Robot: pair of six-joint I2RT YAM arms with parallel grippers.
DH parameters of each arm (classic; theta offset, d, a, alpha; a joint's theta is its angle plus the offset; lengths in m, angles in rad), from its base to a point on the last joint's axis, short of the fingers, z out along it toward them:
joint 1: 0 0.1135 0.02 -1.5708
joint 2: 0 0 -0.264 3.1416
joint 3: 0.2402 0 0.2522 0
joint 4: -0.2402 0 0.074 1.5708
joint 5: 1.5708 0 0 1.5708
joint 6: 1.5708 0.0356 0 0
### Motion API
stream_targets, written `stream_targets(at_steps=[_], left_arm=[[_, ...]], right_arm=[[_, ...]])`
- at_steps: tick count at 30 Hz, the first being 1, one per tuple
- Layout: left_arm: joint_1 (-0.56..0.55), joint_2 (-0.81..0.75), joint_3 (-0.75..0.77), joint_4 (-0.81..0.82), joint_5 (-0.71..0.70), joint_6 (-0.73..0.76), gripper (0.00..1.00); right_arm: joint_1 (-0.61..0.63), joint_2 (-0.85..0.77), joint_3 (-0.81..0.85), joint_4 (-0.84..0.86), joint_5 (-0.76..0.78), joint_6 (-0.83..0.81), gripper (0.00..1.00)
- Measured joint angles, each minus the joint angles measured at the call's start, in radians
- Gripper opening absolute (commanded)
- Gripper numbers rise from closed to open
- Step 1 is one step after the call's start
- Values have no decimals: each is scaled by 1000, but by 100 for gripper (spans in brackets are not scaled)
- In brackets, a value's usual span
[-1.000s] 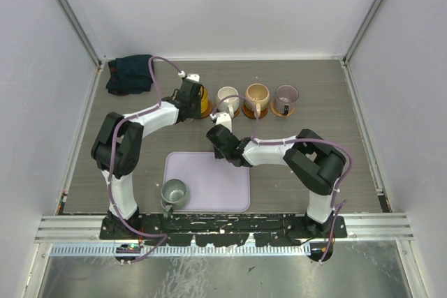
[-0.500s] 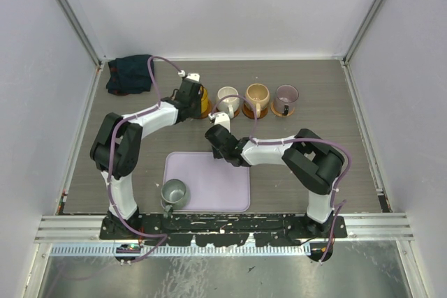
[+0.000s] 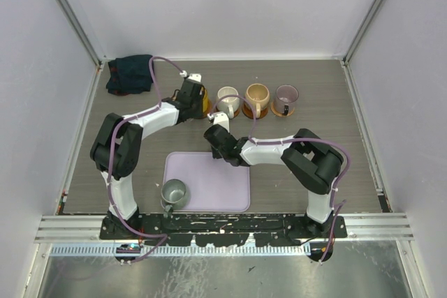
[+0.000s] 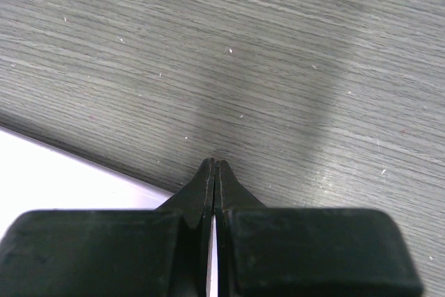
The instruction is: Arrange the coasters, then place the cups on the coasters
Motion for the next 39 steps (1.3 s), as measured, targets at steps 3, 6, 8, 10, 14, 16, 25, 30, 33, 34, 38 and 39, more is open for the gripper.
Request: stream_targets(at_steps=[3, 6, 8, 10, 14, 16, 25, 30, 33, 34, 38, 39], left_arm=[[-2, 0, 0, 0, 0, 0, 31], [-3, -1, 0, -2, -2, 0, 37], [-4, -6, -3, -4, -7, 0, 46], [-4, -19, -11, -5, -16, -1, 96], [-5, -61, -27, -8, -36, -4, 98], [-5, -85, -28, -8, -45, -2, 98], [-6, -241, -82, -32, -87, 1, 98], [-7, -407, -198, -77, -138, -6, 98], [-15, -534, -303, -130, -159, -32, 98], [-23, -577, -338, -152, -164, -43, 98], [-105, -743, -440, -267, -192, -87, 98], [-134, -775, -451, -299, -198, -101, 98]], right_arm=[[1, 1, 2, 0, 0, 0, 1], [1, 1, 2, -1, 0, 0, 1], [1, 1, 2, -1, 0, 0, 1], [1, 1, 2, -1, 0, 0, 1], [2, 3, 3, 0, 0, -1, 1], [2, 3, 3, 0, 0, -1, 1], [3, 2, 4, -2, 6, -8, 1], [8, -37, -5, -53, 41, -31, 1], [8, -110, -24, -87, 84, -42, 1], [7, -146, -29, -96, 105, -46, 1], [-13, -272, -39, -110, 171, -51, 5], [-24, -300, -42, -110, 183, -51, 13]])
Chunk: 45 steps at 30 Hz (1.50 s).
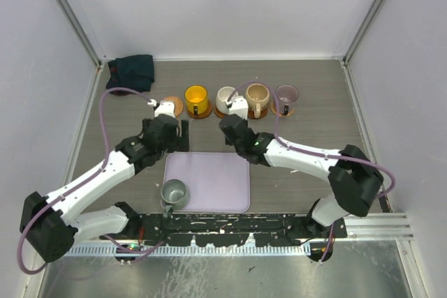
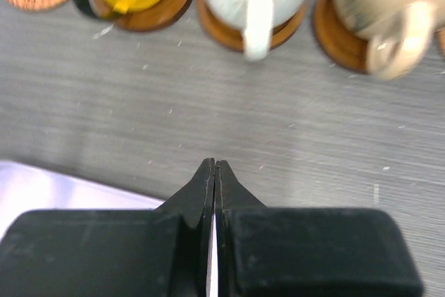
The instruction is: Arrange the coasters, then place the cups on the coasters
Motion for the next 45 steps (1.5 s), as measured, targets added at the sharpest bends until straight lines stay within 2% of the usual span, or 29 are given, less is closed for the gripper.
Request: stream_targets(at_steps=[4, 5, 8, 11, 18, 23, 27, 39, 40, 45], left_arm=[[-116, -102, -5, -126, -6, -60, 98], [-135, -114, -5, -148, -3, -74, 98], [-198, -130, -5, -224, 23, -130, 98], [-262, -132, -5, -306, 47, -192, 98], [-376, -134, 19, -523, 59, -307, 98], [-420, -174, 40, -631, 63, -378, 98], [-438, -210, 41, -681, 103, -434, 98], [-510, -270, -90, -720, 215, -562, 99], [-516, -270, -97, -720, 220, -567, 97], [-528, -264, -123, -708, 234, -581, 75]], right_arm=[[-53, -81, -14, -11, 35, -1, 48], [-62, -89, -17, -15, 40, 1, 54], [-84, -104, -31, -28, 56, -4, 65], [-85, -105, -47, -41, 58, -5, 72], [-85, -141, -79, -68, 52, -4, 76], [-85, -174, -109, -61, 41, 1, 85], [-85, -176, -131, -63, 29, 6, 90], [-85, -175, -141, -63, 16, 23, 90], [-85, -175, -141, -63, 14, 24, 90], [-85, -169, -141, -57, 2, 30, 90]])
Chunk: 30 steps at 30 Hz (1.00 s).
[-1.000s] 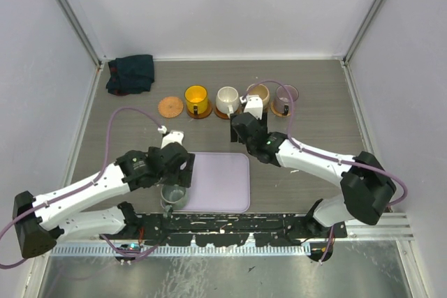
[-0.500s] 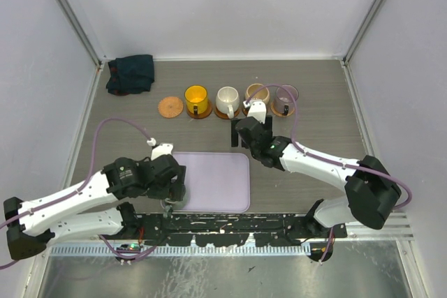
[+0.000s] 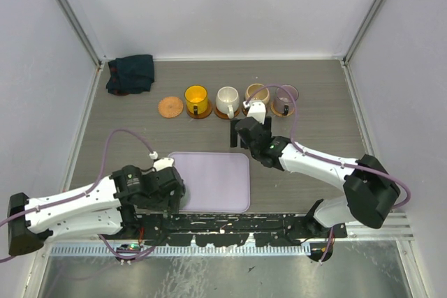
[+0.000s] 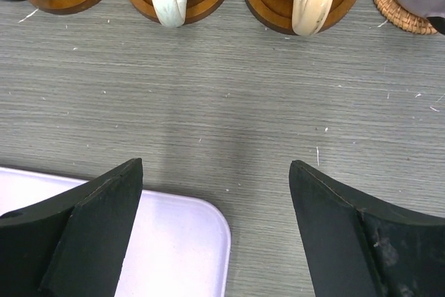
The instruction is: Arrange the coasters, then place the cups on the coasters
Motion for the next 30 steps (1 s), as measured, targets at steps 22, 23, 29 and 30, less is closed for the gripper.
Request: stream_targets(at_steps=[22, 23, 29, 30], left_arm=[[-11, 79, -100, 174, 20, 14, 1], [-13, 79, -100, 174, 13, 18, 0], [-28, 85, -100, 179, -21, 31, 0], [-31, 87, -99, 180, -28, 34, 0]], right_arm=[[0, 42, -2, 9, -36, 23, 91], [0, 42, -2, 9, -36, 23, 90], [0, 42, -4, 10, -39, 23, 90], [0, 42, -5, 11, -41, 23, 90]])
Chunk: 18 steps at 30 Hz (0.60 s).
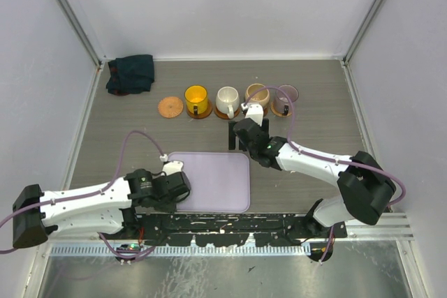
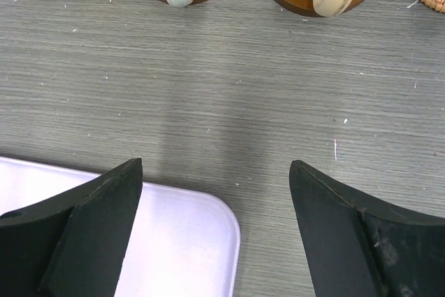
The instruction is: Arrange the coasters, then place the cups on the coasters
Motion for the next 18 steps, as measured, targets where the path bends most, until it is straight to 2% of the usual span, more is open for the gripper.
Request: stream_targets(at_steps=[7, 18], left_arm=[[-7, 33, 40, -5, -78, 53, 0], [5, 108, 199, 27, -265, 202, 0]], right_arm=[[0, 0, -8, 12, -5, 0, 90], [0, -3, -42, 22, 28, 0, 89]])
